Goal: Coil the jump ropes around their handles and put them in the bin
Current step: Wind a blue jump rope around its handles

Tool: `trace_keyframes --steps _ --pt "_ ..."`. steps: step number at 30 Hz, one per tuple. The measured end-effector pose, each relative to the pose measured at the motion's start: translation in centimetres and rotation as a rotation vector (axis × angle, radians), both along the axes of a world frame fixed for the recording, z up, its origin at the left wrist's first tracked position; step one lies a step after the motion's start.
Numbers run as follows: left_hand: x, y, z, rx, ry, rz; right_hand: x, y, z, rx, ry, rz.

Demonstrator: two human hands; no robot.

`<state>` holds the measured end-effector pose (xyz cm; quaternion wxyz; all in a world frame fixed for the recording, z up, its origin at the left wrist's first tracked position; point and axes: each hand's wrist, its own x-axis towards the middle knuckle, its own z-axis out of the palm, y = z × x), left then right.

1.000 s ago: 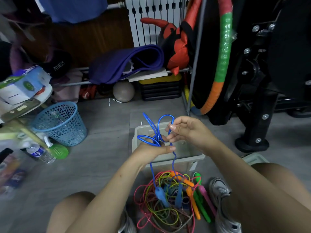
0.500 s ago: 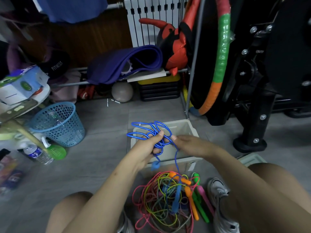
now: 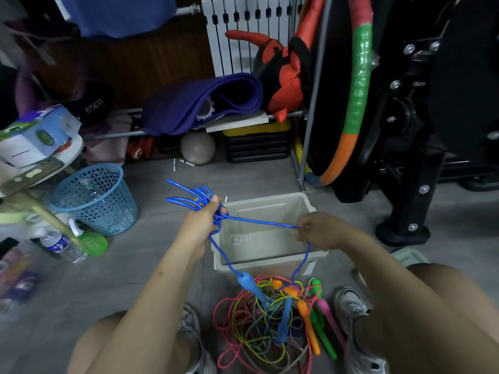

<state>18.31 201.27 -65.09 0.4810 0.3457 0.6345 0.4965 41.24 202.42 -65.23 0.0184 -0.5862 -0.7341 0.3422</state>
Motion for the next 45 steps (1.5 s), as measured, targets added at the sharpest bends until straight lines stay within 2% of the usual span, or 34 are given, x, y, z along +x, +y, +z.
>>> trace_keyframes --steps 2,4,7,11,14,17,19,21,23,25,29,32,34,37,38,39,40,42,43,45 --pt "-0.2 -0.3 0.0 -0.019 0.149 -0.022 0.1 0.0 0.1 0.042 0.277 -0.137" --pt "0.0 -0.9 0.1 -0.017 0.285 -0.133 -0.3 -0.1 0.7 0.076 0.601 -0.190" --pt "1.2 -1.8 -0.3 0.075 0.195 -0.341 -1.3 -0.4 1.5 0.114 0.948 -0.171" --pt "2.9 -2.4 -1.6 0.112 0.184 -0.597 -2.5 -0.6 1.3 0.144 1.060 -0.071" --pt "3.8 -2.7 -1.5 0.083 0.197 -0.615 -3.0 -0.7 1.0 0.187 1.074 -0.042" --pt "4.0 -2.4 -1.3 0.040 0.213 -0.545 -3.1 -0.6 1.0 0.184 1.104 -0.113" --pt "4.0 -2.2 -1.2 0.039 0.173 -0.434 -3.0 -0.5 0.6 0.179 1.030 -0.226" --pt "4.2 -1.9 -1.2 0.038 0.090 -0.316 -2.7 -0.6 0.2 0.200 0.827 -0.314" --pt "4.1 -1.6 -1.0 0.016 -0.025 -0.216 -2.5 -1.0 0.2 0.093 0.687 -0.261" --pt "3.9 -1.3 -0.7 0.022 -0.200 -0.187 -2.6 -1.6 0.0 -0.063 0.635 -0.138" --pt "3.5 -1.0 -0.5 0.042 -0.449 -0.174 -3.5 -2.5 -1.0 -0.259 0.667 0.022" --pt "2.9 -0.6 -0.4 0.070 -0.445 -0.084 -3.6 -2.7 -1.0 -0.263 0.597 0.042" --pt "2.1 -0.2 -0.2 0.081 -0.427 0.017 -2.9 -2.2 -0.7 -0.180 0.381 0.089" --pt "1.2 0.0 0.0 0.035 -0.272 0.081 -1.2 -1.1 -0.5 -0.060 -0.028 0.192" --pt "1.2 -0.1 -0.1 0.022 -0.195 0.096 -0.8 -0.9 -0.3 -0.006 -0.121 0.188" --pt "1.2 -0.2 -0.1 0.018 -0.111 0.104 -0.6 -0.7 -0.1 0.052 -0.126 0.137" --pt "1.2 -0.3 -0.1 0.022 -0.027 0.095 -0.4 -0.6 0.2 0.090 0.012 0.027" --pt "1.2 -0.6 -0.2 0.020 0.092 0.012 -0.2 -0.3 0.6 0.107 0.499 -0.205" --pt "1.3 -0.7 -0.2 0.003 0.116 -0.052 -0.2 -0.3 1.1 0.093 0.710 -0.281" --pt "1.8 -1.2 -0.4 -0.044 0.093 -0.189 -0.4 -0.2 1.8 0.034 0.994 -0.387"
